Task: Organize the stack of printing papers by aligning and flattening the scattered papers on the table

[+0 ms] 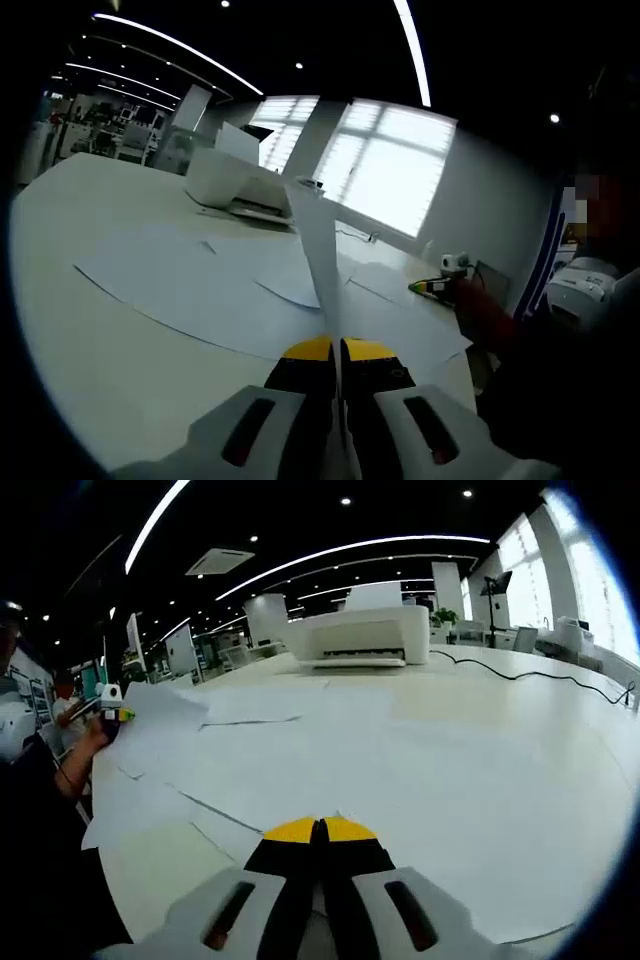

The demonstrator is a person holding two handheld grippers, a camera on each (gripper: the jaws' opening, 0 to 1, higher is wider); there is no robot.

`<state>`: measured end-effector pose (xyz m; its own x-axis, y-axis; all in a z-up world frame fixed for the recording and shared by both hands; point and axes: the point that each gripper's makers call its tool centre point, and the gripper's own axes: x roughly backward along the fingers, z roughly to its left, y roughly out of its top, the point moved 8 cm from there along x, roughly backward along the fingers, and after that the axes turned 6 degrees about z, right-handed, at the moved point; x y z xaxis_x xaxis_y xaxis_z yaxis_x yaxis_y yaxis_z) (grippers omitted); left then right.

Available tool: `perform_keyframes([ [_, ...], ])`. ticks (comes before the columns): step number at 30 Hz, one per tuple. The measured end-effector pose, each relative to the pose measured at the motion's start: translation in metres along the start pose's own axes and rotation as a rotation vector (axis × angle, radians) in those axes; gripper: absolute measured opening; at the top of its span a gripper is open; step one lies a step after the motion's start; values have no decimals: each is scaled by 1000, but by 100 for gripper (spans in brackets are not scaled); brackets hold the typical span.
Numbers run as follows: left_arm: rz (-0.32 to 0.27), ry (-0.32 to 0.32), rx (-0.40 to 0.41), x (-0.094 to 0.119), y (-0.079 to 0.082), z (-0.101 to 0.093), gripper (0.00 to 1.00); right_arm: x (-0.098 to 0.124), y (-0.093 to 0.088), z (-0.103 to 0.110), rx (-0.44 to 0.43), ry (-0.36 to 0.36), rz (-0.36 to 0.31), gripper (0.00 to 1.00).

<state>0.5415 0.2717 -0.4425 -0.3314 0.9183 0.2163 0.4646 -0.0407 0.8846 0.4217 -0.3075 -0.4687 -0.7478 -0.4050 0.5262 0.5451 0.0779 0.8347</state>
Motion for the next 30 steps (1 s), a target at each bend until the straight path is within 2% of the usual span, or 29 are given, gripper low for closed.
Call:
perform_keyframes([
  [2,1,1,0,0,0,0,7,0,1,5,25,11,18,0],
  [3,2,1,0,0,0,-1,7,0,3,9,90,1,33,0],
  [4,2,1,0,0,0,-1,7,-1,7,16,170,-14,26,8],
  [5,3,2,0,-1,0,-1,7,-3,12,24,230,-19,17,22],
  [6,3,2,0,-1,0,-1,7,-6,17,35,302,-4,12,28],
  [7,4,2,0,-1,0,-1,7,-10,22,51,415,30,9,31],
  [8,5,3,0,-1,0,0,7,-14,25,62,477,58,13,31],
  [10,6,4,-1,-1,0,0,7,-20,29,78,520,109,24,34],
  [11,6,4,-1,0,0,0,7,-23,32,84,534,131,23,39],
  [13,6,5,-3,-1,0,-1,7,-31,38,90,527,137,9,52],
  [14,6,5,-4,-1,0,-1,7,-35,41,89,523,133,-7,61],
  [16,6,5,-5,-1,0,-1,7,-41,45,85,515,115,-25,69],
  [17,7,5,-5,-1,0,-1,7,-45,47,82,508,104,-33,70],
  [19,7,6,-8,-1,0,-2,7,-55,51,74,411,81,-48,72],
  [23,8,6,-10,-2,-1,-3,7,-67,55,71,359,67,-70,85],
  [30,16,8,-13,-2,-1,-2,7,-83,61,79,272,86,-109,90],
])
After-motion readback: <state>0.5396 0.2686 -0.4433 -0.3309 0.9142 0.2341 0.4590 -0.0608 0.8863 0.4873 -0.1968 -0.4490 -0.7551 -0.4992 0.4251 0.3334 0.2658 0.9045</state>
